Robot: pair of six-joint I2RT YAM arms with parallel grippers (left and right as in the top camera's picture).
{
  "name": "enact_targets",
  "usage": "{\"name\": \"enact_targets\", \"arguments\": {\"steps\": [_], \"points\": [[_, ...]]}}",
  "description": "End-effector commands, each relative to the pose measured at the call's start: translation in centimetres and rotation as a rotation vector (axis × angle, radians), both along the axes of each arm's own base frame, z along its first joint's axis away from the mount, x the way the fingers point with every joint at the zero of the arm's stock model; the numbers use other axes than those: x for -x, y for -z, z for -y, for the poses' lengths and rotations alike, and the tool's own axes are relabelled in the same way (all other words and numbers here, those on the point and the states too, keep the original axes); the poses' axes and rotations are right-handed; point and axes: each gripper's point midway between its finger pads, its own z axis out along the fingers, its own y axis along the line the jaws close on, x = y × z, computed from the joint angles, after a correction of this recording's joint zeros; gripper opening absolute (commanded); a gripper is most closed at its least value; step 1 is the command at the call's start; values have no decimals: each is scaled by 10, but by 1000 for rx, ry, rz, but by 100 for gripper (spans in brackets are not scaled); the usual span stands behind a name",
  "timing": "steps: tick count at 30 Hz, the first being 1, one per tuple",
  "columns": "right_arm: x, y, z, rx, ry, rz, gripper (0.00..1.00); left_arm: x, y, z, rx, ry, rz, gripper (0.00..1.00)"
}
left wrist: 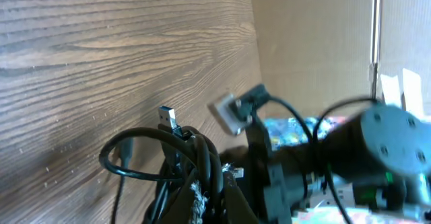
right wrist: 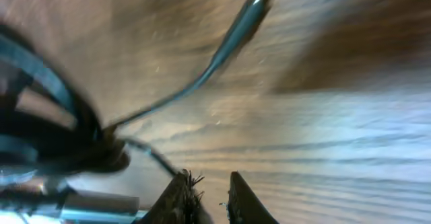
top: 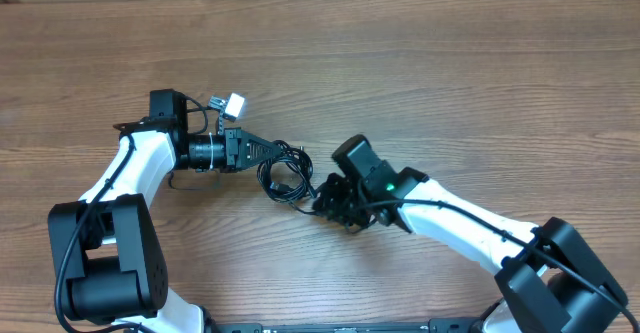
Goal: Untangle cables
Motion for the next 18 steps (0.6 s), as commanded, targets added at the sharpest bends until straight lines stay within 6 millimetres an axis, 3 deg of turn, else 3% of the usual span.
{"name": "enact_targets", "arguments": {"steps": [1, 9, 14, 18], "points": [[15, -7, -18, -30, -62, 21, 17, -1, -9, 3, 51, -11, -48, 4], [6, -7, -14, -15, -91, 86, 18, -1, -7, 2, 40, -12, -48, 4], [-10, -12, 3, -74, -132, 82, 29, -3, -5, 1, 27, -14, -37, 4], [-17, -19, 9, -135, -115, 46, 31, -3, -3, 1, 12, -15, -38, 4]]}}
